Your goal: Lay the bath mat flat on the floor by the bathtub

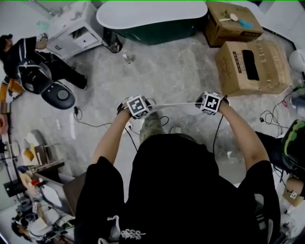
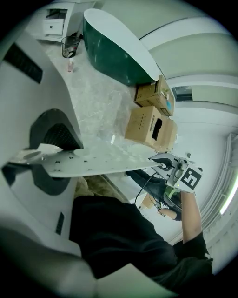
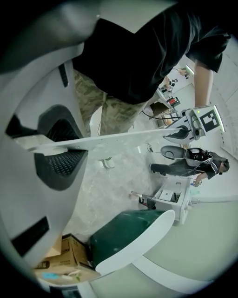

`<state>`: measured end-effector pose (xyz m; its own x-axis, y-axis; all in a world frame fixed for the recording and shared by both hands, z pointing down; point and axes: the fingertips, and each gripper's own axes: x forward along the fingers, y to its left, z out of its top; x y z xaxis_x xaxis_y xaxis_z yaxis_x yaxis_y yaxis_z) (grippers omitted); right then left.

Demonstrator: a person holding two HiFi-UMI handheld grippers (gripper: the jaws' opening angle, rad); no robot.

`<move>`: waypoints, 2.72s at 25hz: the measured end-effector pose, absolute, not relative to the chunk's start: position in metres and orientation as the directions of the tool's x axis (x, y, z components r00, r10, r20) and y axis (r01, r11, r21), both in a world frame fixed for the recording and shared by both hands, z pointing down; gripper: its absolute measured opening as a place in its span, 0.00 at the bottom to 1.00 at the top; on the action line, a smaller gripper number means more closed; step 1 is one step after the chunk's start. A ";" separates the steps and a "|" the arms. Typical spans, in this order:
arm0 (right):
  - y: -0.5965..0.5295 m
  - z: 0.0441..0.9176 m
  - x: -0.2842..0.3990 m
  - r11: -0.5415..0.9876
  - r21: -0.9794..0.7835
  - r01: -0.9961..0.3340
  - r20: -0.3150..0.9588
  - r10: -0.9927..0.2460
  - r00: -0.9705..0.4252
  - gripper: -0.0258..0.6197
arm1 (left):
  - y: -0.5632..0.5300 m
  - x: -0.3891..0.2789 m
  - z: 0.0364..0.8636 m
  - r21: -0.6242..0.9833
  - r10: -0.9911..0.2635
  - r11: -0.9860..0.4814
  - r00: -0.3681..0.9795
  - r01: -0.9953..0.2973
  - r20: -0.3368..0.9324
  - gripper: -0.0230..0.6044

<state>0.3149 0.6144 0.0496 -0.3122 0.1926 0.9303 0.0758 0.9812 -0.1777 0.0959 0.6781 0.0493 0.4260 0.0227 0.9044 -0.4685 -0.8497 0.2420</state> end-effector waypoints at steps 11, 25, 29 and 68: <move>0.545 0.064 0.276 0.981 -0.188 0.048 0.937 0.193 -0.292 0.09 | 0.606 0.056 0.071 0.276 0.034 -0.835 0.457 -0.476 0.889 0.08; 0.406 0.065 0.158 0.979 -0.198 -0.048 0.961 0.185 -0.205 0.09 | 0.464 -0.068 0.081 0.301 0.042 -0.846 0.508 -0.439 0.860 0.08; 0.382 0.063 0.128 0.980 -0.182 -0.078 0.965 0.162 -0.207 0.09 | 0.431 -0.093 0.075 0.280 0.031 -0.875 0.531 -0.395 0.847 0.08; 0.118 0.088 0.172 0.975 -0.137 0.173 0.945 0.181 -0.271 0.09 | 0.193 -0.049 0.101 0.233 -0.040 -0.804 0.442 -0.547 0.896 0.08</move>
